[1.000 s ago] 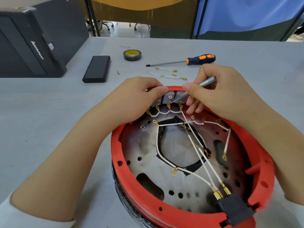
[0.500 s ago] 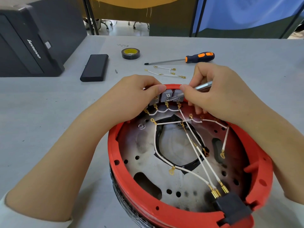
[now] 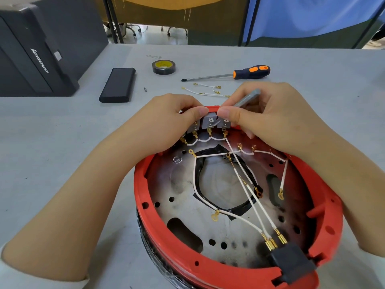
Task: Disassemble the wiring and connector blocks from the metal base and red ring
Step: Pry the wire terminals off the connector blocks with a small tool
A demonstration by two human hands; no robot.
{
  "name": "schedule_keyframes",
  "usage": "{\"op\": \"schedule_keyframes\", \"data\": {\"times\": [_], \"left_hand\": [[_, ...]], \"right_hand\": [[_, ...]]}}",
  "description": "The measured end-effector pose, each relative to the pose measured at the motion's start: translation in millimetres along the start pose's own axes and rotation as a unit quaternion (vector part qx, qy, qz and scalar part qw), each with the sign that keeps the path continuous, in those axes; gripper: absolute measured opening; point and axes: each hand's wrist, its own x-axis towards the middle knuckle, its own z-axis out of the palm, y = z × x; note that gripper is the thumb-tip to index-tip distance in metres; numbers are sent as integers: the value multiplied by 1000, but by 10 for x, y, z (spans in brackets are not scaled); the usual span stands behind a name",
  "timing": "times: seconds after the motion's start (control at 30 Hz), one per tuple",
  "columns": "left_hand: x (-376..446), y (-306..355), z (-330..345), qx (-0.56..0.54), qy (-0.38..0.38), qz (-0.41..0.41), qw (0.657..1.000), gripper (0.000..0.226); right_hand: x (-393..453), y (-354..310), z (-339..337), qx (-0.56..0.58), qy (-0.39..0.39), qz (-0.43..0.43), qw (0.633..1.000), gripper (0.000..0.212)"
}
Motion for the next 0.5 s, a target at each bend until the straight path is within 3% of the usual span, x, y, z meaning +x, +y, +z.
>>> {"op": "schedule_keyframes", "data": {"times": [0.13, 0.5], "left_hand": [[3, -2, 10, -7, 2, -3, 1000, 23], [24, -19, 21, -15, 0, 3, 1000, 24]], "right_hand": [[0, 22, 0, -12, 10, 6, 1000, 25], [22, 62, -2, 21, 1, 32, 999, 26]]}}
